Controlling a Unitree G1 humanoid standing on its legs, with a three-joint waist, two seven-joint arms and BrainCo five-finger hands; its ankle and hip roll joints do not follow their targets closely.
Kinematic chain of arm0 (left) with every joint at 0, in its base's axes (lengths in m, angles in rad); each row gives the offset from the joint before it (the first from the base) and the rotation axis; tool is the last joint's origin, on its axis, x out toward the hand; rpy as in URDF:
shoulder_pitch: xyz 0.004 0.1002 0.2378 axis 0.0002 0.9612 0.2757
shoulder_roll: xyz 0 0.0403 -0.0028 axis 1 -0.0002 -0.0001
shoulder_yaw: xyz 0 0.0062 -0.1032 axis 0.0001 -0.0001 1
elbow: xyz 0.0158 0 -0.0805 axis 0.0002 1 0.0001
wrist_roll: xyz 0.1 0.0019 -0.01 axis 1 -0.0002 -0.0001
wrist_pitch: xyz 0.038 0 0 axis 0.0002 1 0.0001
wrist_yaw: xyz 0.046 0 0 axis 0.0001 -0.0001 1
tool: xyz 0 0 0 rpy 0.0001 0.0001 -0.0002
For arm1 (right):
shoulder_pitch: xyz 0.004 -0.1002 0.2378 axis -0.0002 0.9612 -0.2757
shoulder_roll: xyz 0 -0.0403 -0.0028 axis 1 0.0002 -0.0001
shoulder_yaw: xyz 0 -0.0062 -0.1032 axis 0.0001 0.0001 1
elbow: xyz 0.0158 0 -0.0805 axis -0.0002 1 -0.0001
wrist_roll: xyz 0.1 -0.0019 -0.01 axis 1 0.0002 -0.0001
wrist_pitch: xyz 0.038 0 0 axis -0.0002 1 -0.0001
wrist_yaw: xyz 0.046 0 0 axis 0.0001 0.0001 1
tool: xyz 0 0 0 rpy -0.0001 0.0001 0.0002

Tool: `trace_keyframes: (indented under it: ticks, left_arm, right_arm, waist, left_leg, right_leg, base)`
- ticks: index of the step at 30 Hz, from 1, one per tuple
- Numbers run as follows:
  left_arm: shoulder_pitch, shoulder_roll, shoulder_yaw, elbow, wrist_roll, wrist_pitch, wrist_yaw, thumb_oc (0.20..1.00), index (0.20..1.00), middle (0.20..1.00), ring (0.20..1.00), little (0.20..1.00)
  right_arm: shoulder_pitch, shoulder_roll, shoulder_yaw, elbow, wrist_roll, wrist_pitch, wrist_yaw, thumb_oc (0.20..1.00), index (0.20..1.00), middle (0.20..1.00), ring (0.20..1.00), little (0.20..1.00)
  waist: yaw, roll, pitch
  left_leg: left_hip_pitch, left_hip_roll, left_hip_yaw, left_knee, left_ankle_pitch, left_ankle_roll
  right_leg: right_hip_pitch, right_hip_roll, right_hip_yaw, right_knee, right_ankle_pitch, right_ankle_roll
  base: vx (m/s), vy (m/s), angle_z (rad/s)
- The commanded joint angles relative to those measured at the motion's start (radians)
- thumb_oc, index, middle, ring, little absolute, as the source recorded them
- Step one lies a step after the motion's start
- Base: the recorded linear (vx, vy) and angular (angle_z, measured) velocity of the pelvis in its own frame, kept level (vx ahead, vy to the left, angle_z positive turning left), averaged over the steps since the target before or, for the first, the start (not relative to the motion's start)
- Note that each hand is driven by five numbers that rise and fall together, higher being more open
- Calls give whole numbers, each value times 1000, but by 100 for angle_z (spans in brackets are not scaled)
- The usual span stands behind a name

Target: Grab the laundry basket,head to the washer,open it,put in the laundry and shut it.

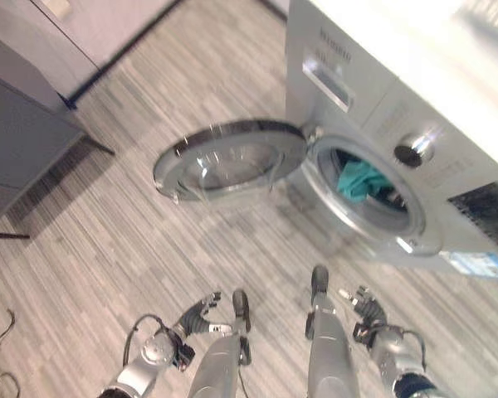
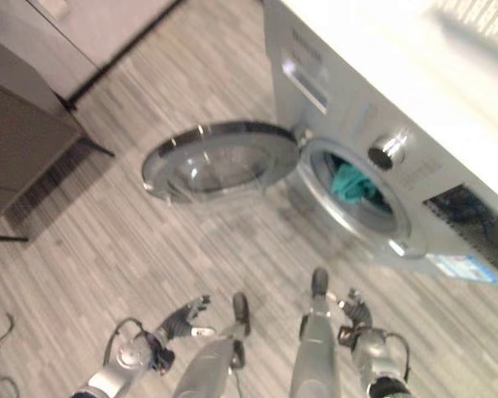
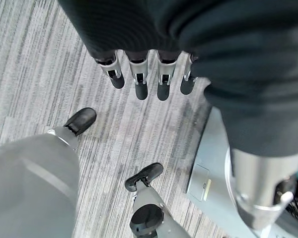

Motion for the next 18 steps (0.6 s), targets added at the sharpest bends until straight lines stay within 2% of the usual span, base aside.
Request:
trace_keyframes:
  ticks: [1, 7, 9, 10, 12, 14, 18]
  left_arm:
    - [41, 10, 27, 21, 73, -28, 44, 1000, 1000, 1000, 1000, 1000]
    - [-27, -126, 49, 357, 233, -14, 156, 1000, 1000, 1000, 1000, 1000]
    - [-29, -128, 49, 361, 234, -16, 158, 1000, 1000, 1000, 1000, 1000]
    - [-80, -187, 59, 531, 298, -3, 232, 1000, 1000, 1000, 1000, 1000]
    - [-99, -203, 58, 589, 322, 2, 248, 1000, 1000, 1000, 1000, 1000]
    - [-130, -240, 87, 749, 354, 21, 276, 1000, 1000, 1000, 1000, 1000]
    - [-135, -253, 166, 876, 355, 40, 277, 1000, 1000, 1000, 1000, 1000]
  right_arm:
    - [-2, -26, 14, -5, -84, 13, 20, 1000, 1000, 1000, 1000, 1000]
    - [-4, 14, 68, 167, -273, 51, -24, 1000, 1000, 1000, 1000, 1000]
    - [-5, 13, 68, 168, -273, 50, -24, 1000, 1000, 1000, 1000, 1000]
    - [-13, 21, 122, 239, -414, 70, -48, 1000, 1000, 1000, 1000, 1000]
    - [-15, 26, 140, 264, -459, 81, -49, 1000, 1000, 1000, 1000, 1000]
    - [-11, 40, 167, 335, -571, 102, -66, 1000, 1000, 1000, 1000, 1000]
    - [20, 69, 145, 375, -574, 107, -54, 1000, 1000, 1000, 1000, 1000]
  waist:
    - [6, -13, 20]
    - [36, -43, -45]
    - [35, -42, -42]
    - [53, -58, -77]
    - [55, -67, -86]
    - [65, -83, -125]
    - [70, -103, -168]
  left_leg:
    - [43, -37, -32, 107, -160, 17]
    - [234, -9, -50, 33, -146, 19]
    - [238, -8, -50, 31, -146, 19]
    - [301, 2, -56, -1, -142, 16]
    - [324, 5, -60, -18, -135, 14]
    - [376, 16, -62, -60, -124, 9]
    - [430, 27, -55, -110, -109, 3]
  right_leg:
    - [76, -1, -14, -43, 1, 7]
    - [266, 28, -38, -86, -30, 15]
    - [270, 29, -39, -87, -30, 15]
    - [332, 38, -44, -110, -37, 19]
    - [355, 37, -46, -124, -34, 21]
    - [398, 46, -45, -149, -38, 24]
    - [446, 52, -31, -181, -39, 27]
  base:
    - [-48, 18, 15]
    - [28, 6, 5]
    - [23, -17, -2]
    - [41, -44, 2]
    - [32, -40, 7]
    - [37, -40, 14]
    - [24, -24, -1]
